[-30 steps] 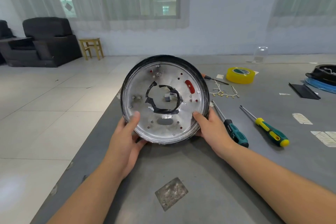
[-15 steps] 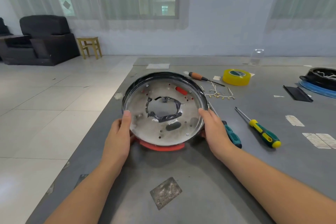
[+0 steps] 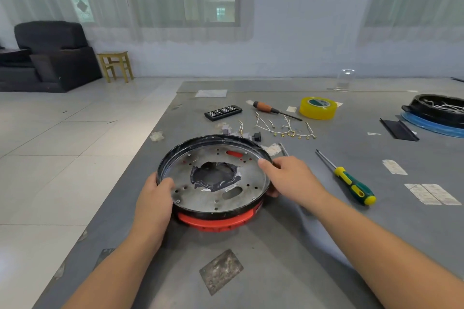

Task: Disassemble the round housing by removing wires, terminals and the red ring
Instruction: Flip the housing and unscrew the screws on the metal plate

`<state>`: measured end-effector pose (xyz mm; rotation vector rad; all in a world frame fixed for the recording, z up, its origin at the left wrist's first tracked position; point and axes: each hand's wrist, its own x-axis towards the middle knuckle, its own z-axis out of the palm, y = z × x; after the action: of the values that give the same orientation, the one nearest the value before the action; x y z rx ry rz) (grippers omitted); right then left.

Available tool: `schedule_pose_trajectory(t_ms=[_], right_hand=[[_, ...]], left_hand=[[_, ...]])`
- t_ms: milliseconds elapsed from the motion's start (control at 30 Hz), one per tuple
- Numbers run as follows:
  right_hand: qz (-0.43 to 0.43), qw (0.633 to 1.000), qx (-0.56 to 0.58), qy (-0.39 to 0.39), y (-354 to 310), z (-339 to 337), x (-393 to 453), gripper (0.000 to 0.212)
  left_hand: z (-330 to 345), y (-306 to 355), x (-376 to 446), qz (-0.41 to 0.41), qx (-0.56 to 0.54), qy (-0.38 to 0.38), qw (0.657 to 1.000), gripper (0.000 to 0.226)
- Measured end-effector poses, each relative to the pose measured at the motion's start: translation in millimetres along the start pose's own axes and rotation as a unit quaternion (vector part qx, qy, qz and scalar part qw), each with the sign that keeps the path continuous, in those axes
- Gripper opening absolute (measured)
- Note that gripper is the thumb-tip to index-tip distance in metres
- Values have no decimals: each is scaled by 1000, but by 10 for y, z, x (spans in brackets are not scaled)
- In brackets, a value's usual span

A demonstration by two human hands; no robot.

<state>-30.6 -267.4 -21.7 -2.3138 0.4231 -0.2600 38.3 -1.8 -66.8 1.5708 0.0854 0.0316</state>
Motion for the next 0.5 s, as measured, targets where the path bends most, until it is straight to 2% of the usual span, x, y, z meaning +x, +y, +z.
schedule_pose_trajectory(t_ms=[67,167,267,367,433,500], right_hand=[[-25,997,-70,18,-8,-125,65,62],[-26,986,-158,45,55,-348,195,48],[31,953,-292,74,241,-561,311,26],[124,912,-388,43,435,-684,364,33],[181,898,-401,17,522,-678,376,40],[192,892,-408,23,590,-627,377,40]], left_hand=[[12,15,-18,10,10,-3,1000,23],[17,9,-4,34,9,-9,999,21],[30,-13,-5,61,52,6,997,37],[40,21,-56,90,96,25,991,51],[45,48,-97,122,101,26,987,48],[60,74,-137,153,111,23,982,43]])
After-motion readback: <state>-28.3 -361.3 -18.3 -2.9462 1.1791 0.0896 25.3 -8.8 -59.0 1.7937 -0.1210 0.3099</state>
